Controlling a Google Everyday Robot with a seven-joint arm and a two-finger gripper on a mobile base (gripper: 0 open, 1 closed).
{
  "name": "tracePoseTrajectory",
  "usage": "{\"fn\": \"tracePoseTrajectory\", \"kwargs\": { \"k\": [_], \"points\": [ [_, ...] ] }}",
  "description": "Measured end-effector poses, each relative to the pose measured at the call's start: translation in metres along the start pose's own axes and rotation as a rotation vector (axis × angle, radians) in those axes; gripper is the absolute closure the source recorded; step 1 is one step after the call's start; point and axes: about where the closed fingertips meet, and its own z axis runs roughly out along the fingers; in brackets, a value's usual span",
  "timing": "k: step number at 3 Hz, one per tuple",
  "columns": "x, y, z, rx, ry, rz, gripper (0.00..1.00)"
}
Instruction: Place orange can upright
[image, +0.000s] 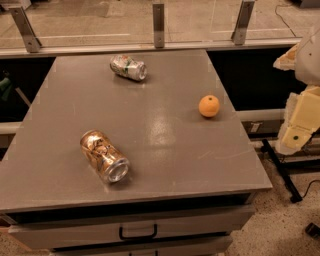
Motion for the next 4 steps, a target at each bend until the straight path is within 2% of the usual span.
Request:
{"fn": "tracePoseTrajectory", "kwargs": {
  "k": [1,2,3,4],
  "points": [
    [-0.004,0.001,0.000,0.003,-0.006,-0.006,0.00],
    [-0.041,0.011,0.017,-0.039,-0.060,-0.035,0.00],
    [-0.105,0.025,0.041,-0.089,-0.118,-0.058,0.00],
    [-0.184,0.032,0.059,-0.142,-0.206,-0.014,0.00]
  ]
}}
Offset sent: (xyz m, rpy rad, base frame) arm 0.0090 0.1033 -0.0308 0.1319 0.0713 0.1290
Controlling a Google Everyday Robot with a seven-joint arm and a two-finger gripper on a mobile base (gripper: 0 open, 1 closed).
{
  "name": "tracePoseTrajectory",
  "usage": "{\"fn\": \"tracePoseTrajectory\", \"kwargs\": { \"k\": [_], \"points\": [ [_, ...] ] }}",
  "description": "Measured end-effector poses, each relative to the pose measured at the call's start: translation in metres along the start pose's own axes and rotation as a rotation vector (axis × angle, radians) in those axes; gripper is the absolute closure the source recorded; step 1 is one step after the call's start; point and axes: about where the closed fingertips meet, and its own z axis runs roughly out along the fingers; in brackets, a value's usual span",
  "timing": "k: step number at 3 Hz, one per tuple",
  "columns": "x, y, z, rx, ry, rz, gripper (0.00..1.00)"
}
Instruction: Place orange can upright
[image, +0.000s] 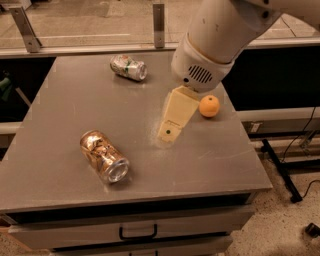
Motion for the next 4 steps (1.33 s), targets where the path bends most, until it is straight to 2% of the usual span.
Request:
{"fn": "tracePoseTrajectory", "kwargs": {
  "k": [1,2,3,4],
  "points": [
    [-0.005,0.000,0.002,0.002,-0.003,0.007,0.00],
    [-0.029,0.000,0.016,0.015,-0.032,0.072,0.00],
    [-0.066,-0.001,0.041,0.017,-0.067,0.173,0.00],
    [-0.093,-0.001,0.068,-0.004,-0.076,0.298,0.00]
  ]
}}
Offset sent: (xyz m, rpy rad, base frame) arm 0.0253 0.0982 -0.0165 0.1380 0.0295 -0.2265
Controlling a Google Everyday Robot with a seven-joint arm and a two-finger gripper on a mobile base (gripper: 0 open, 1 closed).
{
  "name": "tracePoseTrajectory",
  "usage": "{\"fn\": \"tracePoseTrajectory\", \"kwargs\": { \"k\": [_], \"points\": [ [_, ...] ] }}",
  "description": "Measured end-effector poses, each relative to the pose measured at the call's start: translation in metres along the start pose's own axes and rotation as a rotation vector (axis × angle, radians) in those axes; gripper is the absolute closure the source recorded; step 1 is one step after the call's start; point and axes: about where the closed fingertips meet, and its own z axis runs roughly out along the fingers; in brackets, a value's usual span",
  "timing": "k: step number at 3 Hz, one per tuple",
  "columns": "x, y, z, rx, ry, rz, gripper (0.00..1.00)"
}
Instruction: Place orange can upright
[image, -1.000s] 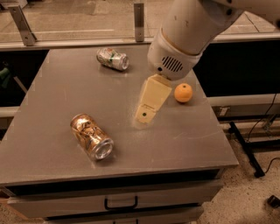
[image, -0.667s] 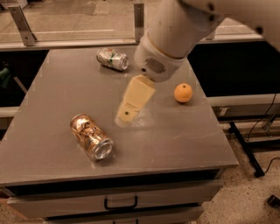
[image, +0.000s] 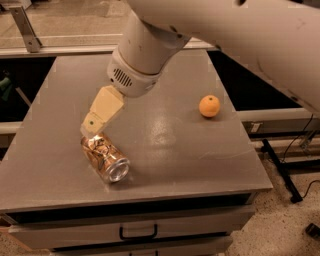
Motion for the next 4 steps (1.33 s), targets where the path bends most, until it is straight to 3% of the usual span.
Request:
{"fn": "tracePoseTrajectory", "kwargs": {
  "k": [2,3,4],
  "points": [
    [-0.007,0.029,0.054,0.003,0.099,0.209,0.00],
    [0.002,0.040,0.077,0.031,0.160,0.264,0.00],
    [0.014,0.041,0.094,0.051,0.206,0.305,0.18]
  ]
}}
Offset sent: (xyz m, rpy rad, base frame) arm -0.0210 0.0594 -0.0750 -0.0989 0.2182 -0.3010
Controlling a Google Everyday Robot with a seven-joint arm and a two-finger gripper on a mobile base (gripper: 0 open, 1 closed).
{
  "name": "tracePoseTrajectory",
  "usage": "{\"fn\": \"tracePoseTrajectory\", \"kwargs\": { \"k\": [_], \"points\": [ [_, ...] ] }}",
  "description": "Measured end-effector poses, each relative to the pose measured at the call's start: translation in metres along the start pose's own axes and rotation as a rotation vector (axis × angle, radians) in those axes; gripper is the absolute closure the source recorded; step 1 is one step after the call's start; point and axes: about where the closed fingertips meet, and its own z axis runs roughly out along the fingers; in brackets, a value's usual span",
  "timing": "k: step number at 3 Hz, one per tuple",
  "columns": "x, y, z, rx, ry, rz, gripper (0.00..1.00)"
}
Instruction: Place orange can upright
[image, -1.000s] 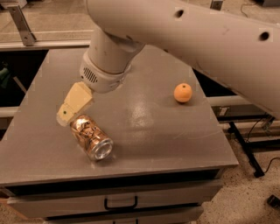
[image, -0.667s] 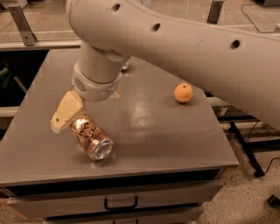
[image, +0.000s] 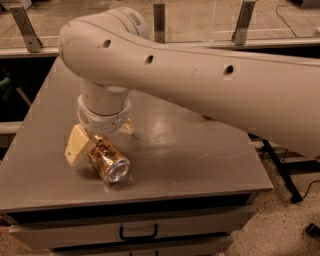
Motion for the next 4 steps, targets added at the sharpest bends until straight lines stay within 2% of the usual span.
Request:
{"fn": "tracePoseTrajectory", "kwargs": {
  "k": [1,3,4],
  "points": [
    [0.004,-0.005,0.009,0.013,0.015,0.027,0.41],
    [0.003,-0.007,0.005,0.017,0.009,0.031,0.88],
    [-0.024,-0.016,-0.008,0.009,-0.082,-0.042,1.00]
  ]
}}
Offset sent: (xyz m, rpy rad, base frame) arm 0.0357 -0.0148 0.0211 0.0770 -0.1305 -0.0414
